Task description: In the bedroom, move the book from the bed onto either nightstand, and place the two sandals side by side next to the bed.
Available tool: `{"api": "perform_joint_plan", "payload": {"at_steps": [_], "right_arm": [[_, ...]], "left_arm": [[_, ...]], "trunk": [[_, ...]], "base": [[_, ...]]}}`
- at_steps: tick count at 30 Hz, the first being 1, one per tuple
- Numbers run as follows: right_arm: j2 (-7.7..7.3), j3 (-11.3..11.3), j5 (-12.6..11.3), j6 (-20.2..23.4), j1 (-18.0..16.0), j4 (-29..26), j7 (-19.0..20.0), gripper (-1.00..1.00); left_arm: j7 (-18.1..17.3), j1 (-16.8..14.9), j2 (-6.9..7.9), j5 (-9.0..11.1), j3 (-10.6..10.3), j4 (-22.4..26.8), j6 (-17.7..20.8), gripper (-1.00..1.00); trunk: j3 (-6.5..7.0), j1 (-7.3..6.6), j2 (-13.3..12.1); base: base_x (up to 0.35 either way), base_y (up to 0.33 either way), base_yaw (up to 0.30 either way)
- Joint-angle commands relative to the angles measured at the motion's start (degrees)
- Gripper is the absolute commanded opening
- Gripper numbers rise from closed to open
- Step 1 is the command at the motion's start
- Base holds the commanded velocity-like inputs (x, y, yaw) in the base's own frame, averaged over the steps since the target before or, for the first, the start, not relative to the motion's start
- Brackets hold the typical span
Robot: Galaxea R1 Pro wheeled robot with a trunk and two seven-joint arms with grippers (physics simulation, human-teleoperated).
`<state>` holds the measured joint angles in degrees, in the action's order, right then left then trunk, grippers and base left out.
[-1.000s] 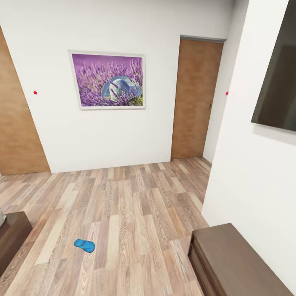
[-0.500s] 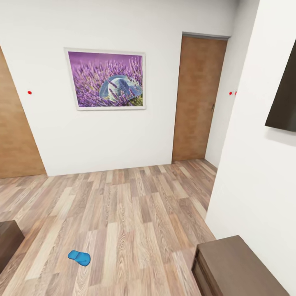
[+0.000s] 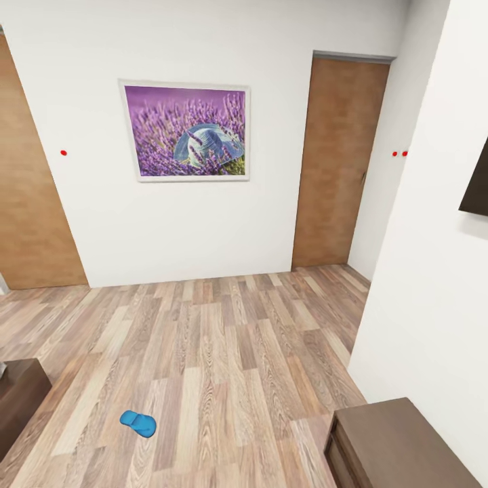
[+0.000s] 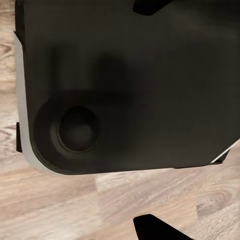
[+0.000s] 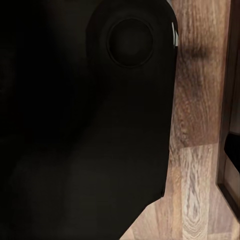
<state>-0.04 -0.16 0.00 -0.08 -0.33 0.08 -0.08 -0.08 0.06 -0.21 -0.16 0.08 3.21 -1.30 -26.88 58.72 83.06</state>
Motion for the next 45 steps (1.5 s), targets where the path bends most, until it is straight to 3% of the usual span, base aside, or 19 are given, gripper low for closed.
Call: {"api": "perform_joint_plan", "payload": {"at_steps": [1, 45], "right_arm": [[0.0, 0.0, 0.0, 0.0, 0.0, 0.0, 0.0, 1.0], [0.01, -0.1, 0.0, 0.0, 0.0, 0.0, 0.0, 1.0]], "left_arm": [[0.0, 0.0, 0.02, 0.0, 0.0, 0.0, -0.1, 1.0], [0.0, 0.0, 0.04, 0.0, 0.0, 0.1, -0.1, 1.0]], "trunk": [[-0.05, 0.01, 0.0], [-0.05, 0.01, 0.0]], "base": [[0.215, 0.0, 0.005], [0.307, 0.0, 0.0]]}}
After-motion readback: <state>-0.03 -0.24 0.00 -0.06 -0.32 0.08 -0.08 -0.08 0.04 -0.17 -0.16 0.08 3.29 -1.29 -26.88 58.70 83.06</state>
